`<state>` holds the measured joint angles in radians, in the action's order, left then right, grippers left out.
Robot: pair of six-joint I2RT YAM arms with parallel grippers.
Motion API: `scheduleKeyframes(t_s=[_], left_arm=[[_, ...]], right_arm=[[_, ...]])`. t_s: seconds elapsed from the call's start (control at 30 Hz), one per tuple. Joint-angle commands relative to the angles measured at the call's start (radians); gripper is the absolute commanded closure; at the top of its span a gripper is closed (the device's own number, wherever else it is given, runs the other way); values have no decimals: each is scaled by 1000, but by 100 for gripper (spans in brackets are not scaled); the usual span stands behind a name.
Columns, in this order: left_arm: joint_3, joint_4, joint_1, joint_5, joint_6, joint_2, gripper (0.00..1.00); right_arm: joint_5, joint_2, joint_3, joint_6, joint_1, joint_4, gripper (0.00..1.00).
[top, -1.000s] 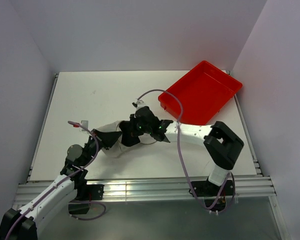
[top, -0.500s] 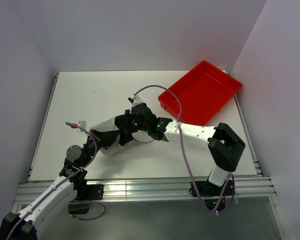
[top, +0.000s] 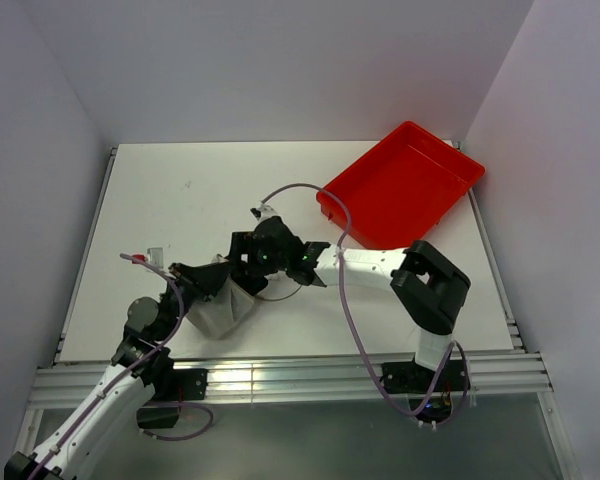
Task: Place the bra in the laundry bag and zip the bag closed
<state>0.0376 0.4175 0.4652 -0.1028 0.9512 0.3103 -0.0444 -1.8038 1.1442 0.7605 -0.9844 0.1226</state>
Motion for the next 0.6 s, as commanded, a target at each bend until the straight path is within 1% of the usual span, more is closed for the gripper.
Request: scheduleKeyframes(t_s=[0.0,0.03,0.07,0.13,0.17,0.23,0.27,0.33,0.37,0.4,0.43,0.5,0.57], left_arm=[[-128,-63,0,64,-11,-42,63],[-127,-75,0,72,-11,-45,64],[-127,-82,1,75,-11,-43,66],[-128,-79,0,72,-9,-27,68],[-131,-66,1,69,-9,-19,70],[-131,-51,0,57,-11,1,72],[-131,-48,0,54,-9,7,76],[-130,-40,0,49,-12,18,79],[-130,-39,0,46,-12,19,80],[-128,-36,1,48,-12,19,81],[-127,-37,0,42,-14,18,81],[-122,-39,1,43,-17,16,83],[-117,-45,0,41,-20,15,84]], right_arm=[[41,66,31,-50,-5,-60,11],[41,75,40,-65,0,-101,8],[41,87,40,-90,16,-115,8],[20,129,19,-116,41,-141,8],[26,142,11,-134,62,-156,8],[70,194,-44,-156,85,-166,8],[72,207,-61,-161,101,-172,9],[89,236,-115,-174,154,-179,21],[145,238,-126,-184,165,-192,27],[168,224,-121,-194,183,-217,41],[190,213,-117,-226,190,-260,47],[270,157,-85,-253,199,-310,57],[293,103,-69,-283,204,-354,58]])
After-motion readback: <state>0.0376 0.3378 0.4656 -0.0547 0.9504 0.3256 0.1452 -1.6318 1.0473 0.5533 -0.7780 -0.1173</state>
